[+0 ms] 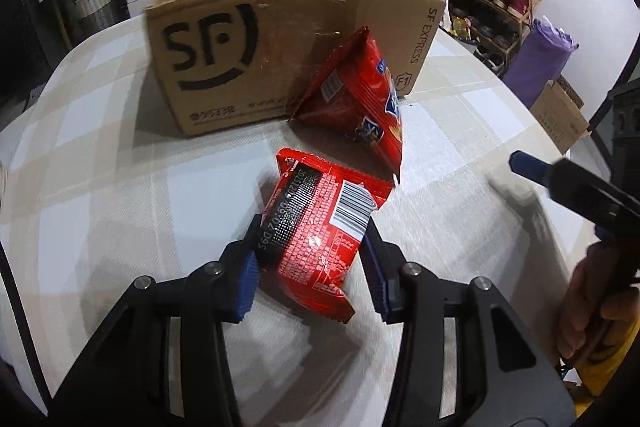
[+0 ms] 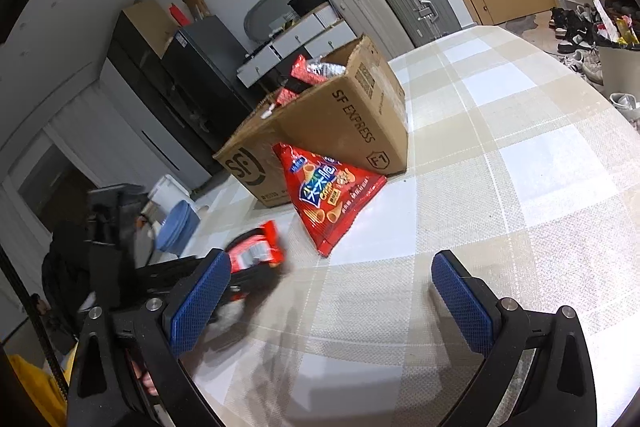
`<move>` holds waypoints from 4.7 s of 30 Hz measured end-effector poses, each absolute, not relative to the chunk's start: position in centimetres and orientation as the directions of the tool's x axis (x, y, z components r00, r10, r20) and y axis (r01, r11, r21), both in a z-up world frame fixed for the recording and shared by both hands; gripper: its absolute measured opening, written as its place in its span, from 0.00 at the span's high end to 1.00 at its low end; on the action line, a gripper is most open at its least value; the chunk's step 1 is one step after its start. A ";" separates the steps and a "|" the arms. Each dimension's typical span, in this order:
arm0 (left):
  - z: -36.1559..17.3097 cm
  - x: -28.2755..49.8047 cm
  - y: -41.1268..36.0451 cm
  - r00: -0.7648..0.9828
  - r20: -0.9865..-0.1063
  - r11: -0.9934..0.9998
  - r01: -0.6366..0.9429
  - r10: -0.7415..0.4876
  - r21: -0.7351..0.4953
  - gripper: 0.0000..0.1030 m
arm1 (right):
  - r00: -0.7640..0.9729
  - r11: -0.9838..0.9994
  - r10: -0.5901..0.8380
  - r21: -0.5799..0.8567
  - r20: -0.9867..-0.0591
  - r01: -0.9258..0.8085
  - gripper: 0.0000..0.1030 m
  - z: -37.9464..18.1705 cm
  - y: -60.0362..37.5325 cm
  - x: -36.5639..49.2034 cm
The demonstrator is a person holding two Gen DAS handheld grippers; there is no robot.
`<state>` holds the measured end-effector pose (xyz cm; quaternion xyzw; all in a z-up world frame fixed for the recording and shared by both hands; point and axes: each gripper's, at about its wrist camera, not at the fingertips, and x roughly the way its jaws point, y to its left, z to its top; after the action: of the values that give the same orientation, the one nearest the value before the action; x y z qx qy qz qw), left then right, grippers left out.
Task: Organize snacks
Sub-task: 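Grasp the red cookie packet with the left tool, then grasp the red triangular chip bag with the right tool while the left tool holds its packet, then lift both held bags and carry them over the box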
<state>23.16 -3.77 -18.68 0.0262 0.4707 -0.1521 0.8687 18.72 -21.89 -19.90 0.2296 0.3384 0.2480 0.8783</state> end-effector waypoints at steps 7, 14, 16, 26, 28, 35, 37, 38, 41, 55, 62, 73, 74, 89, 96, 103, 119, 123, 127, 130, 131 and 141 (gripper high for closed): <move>-18.1 21.7 -0.6 0.522 -0.814 0.960 0.233 -0.256 -0.152 0.59 | 0.640 0.831 0.540 0.468 -0.546 -0.302 0.01 -17.7 -19.6 20.2; -19.1 20.8 2.7 0.542 -0.796 0.962 0.184 -0.271 -0.202 0.59 | 0.563 0.884 0.465 0.327 -0.683 -0.333 0.01 -16.6 -14.4 25.3; -19.0 20.9 4.0 0.548 -0.791 0.962 0.168 -0.271 -0.213 0.59 | 0.569 0.907 0.408 0.245 -0.713 -0.343 0.01 -16.6 -12.6 26.2; -19.4 19.8 6.5 0.551 -0.780 0.955 0.141 -0.296 -0.262 0.59 | 0.673 0.855 0.072 -0.302 -0.737 -0.422 0.28 -19.2 -3.9 27.1; -19.7 19.5 6.4 0.547 -0.780 0.952 0.147 -0.304 -0.269 0.59 | 0.683 0.841 0.026 -0.353 -0.730 -0.410 0.32 -19.8 -3.4 27.3; -19.9 19.3 6.4 0.541 -0.779 0.948 0.149 -0.317 -0.282 0.59 | 0.670 0.870 0.068 -0.285 -0.739 -0.403 0.58 -19.5 -4.6 27.4; -19.9 19.2 6.5 0.542 -0.779 0.948 0.148 -0.316 -0.282 0.59 | 0.667 0.874 0.108 -0.249 -0.737 -0.417 0.59 -19.2 -5.1 27.0; -19.8 19.1 6.4 0.542 -0.779 0.948 0.149 -0.316 -0.281 0.59 | 0.667 0.878 0.126 -0.231 -0.734 -0.420 0.59 -19.1 -5.0 26.8; -19.6 18.9 6.4 0.544 -0.778 0.949 0.149 -0.314 -0.278 0.59 | 0.659 0.892 0.219 -0.126 -0.719 -0.434 0.60 -18.1 -6.2 26.0; -16.6 16.1 5.1 0.587 -0.754 0.955 0.157 -0.296 -0.253 0.59 | 0.602 0.803 0.596 0.383 -0.531 -0.457 0.60 -13.1 -13.4 17.9; -14.4 14.3 3.9 0.619 -0.730 0.956 0.162 -0.291 -0.244 0.59 | 0.606 0.731 0.677 0.474 -0.418 -0.490 0.60 -11.3 -16.2 13.3; -11.3 11.6 2.1 0.652 -0.701 0.958 0.182 -0.288 -0.224 0.59 | 0.569 0.644 0.754 0.538 -0.328 -0.544 0.60 -11.5 -17.5 8.6; -11.2 11.5 2.0 0.652 -0.702 0.958 0.184 -0.287 -0.221 0.59 | 0.569 0.641 0.756 0.544 -0.324 -0.542 0.60 -11.6 -17.6 8.7; -11.6 11.8 2.0 0.644 -0.712 0.960 0.176 -0.280 -0.217 0.59 | 0.581 0.626 0.760 0.569 -0.292 -0.533 0.60 -12.0 -18.0 10.1; -12.1 13.5 2.6 0.639 -0.719 0.962 0.155 -0.272 -0.225 0.59 | 0.583 0.621 0.760 0.586 -0.288 -0.520 0.60 -12.7 -18.6 10.9; -13.5 15.4 2.7 0.618 -0.737 0.961 0.144 -0.274 -0.237 0.59 | 0.566 0.627 0.758 0.604 -0.324 -0.492 0.60 -14.4 -18.2 12.1; -9.2 21.6 3.1 0.680 -0.682 0.963 0.164 -0.268 -0.215 0.59 | 0.604 0.657 0.739 0.522 -0.300 -0.544 0.60 -9.4 -17.8 16.6; -6.2 23.5 2.9 0.716 -0.637 0.958 0.192 -0.286 -0.214 0.59 | 0.623 0.671 0.726 0.498 -0.290 -0.550 0.60 -6.5 -17.8 18.8; -3.5 26.1 2.6 0.740 -0.602 0.954 0.220 -0.301 -0.206 0.59 | 0.643 0.685 0.711 0.487 -0.283 -0.542 0.60 -3.8 -18.2 21.3; -2.1 28.9 2.2 0.740 -0.601 0.953 0.232 -0.302 -0.193 0.59 | 0.651 0.702 0.696 0.481 -0.303 -0.526 0.60 -2.3 -18.4 23.6; -1.9 30.0 2.3 0.734 -0.608 0.953 0.225 -0.304 -0.205 0.59 | 0.657 0.710 0.687 0.479 -0.311 -0.516 0.60 -2.0 -18.4 24.2; -2.6 39.1 1.2 0.693 -0.678 0.969 0.167 -0.247 -0.182 0.59 | 0.666 0.758 0.639 0.462 -0.384 -0.461 0.60 -0.7 -18.1 31.0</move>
<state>39.13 1.17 -2.56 -0.0531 0.3754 -0.1127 0.9184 30.97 -18.12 -0.71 0.1648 0.2704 0.3064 0.8977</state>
